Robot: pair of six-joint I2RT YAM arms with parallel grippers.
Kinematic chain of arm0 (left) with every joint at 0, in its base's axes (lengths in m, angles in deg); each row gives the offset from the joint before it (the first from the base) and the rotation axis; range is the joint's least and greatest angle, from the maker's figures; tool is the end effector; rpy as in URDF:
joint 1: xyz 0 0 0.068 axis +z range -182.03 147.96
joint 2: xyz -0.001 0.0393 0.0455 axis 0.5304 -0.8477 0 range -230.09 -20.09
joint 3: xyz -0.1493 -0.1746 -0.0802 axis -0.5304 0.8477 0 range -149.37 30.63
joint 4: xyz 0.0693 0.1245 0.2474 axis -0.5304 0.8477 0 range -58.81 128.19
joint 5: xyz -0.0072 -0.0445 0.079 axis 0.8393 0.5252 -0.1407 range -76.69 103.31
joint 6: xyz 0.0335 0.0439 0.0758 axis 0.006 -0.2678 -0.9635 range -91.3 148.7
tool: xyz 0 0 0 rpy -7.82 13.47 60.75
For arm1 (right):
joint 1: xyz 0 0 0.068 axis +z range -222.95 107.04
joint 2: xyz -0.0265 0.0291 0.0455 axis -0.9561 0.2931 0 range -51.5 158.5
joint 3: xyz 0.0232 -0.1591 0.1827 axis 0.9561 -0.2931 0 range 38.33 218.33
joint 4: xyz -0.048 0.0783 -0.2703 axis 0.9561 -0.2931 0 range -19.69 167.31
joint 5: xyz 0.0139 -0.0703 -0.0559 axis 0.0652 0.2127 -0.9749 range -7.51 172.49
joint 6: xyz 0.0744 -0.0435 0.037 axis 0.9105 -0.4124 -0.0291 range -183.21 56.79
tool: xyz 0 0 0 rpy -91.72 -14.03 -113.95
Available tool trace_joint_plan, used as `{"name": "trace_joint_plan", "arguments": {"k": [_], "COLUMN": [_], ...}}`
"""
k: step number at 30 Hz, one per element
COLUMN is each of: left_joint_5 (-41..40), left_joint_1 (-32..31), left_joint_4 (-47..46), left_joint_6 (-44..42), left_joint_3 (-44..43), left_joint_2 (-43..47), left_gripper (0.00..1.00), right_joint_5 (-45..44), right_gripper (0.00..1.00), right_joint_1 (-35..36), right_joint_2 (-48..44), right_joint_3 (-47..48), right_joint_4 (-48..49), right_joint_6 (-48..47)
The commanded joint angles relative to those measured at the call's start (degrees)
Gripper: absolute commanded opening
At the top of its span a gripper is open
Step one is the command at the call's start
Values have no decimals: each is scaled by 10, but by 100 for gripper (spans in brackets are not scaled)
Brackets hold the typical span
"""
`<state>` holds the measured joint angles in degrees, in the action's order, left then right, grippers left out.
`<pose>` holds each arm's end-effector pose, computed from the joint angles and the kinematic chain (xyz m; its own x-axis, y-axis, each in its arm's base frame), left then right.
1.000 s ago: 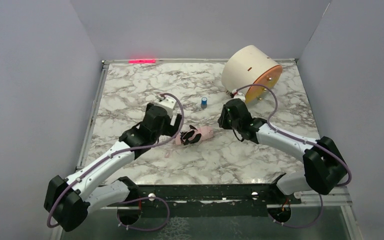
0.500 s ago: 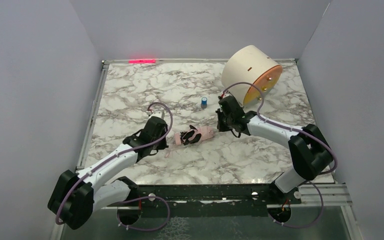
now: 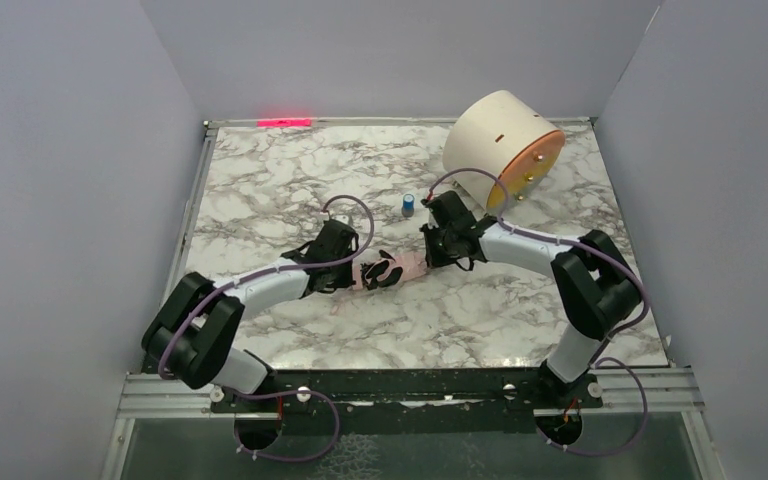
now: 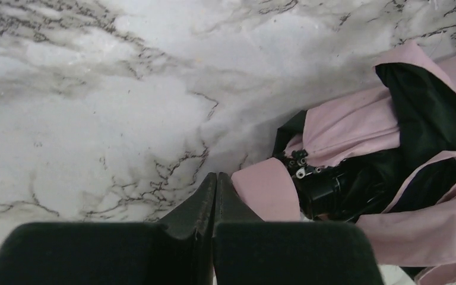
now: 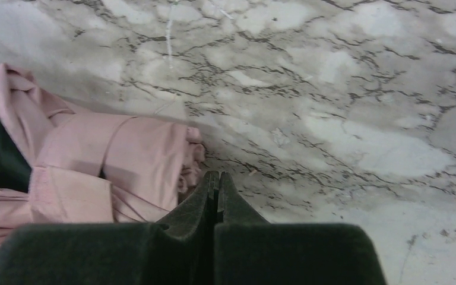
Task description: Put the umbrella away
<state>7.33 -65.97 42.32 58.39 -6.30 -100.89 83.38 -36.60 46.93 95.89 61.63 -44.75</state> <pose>0.2621 -0.1659 0.0702 -0.8409 -0.0280 -0.5405 0.1026 0.9723 -0.2100 0.3097 0.2296 0.0805 -0.8273 -0.2157 -0.5187 -0.3559 0.9156 0.1869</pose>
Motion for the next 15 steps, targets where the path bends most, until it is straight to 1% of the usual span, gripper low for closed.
{"name": "trace_joint_plan", "arguments": {"k": [1, 5, 8, 10, 15], "left_joint_5": [31, 47, 72, 82, 70], "left_joint_1": [-26, -87, -119, -121, -121], "left_joint_4": [-45, -66, -95, -108, -102], "left_joint_6": [-17, -16, 4, 13, -6], "left_joint_3": [-31, -70, -74, -70, -97], "left_joint_2": [-44, -86, -105, -112, -118], "left_gripper": [0, 0, 0, 0, 0], "right_joint_5": [111, 195, 240, 240, 186], "right_gripper": [1, 0, 1, 1, 0], "right_joint_1": [0, 2, 2, 2, 2], "right_joint_2": [17, 19, 17, 9, -11], "right_joint_3": [25, 25, 22, 17, 7], "right_joint_4": [16, 66, 92, 94, 66], "right_joint_6": [-14, 19, 36, 41, 41]}}
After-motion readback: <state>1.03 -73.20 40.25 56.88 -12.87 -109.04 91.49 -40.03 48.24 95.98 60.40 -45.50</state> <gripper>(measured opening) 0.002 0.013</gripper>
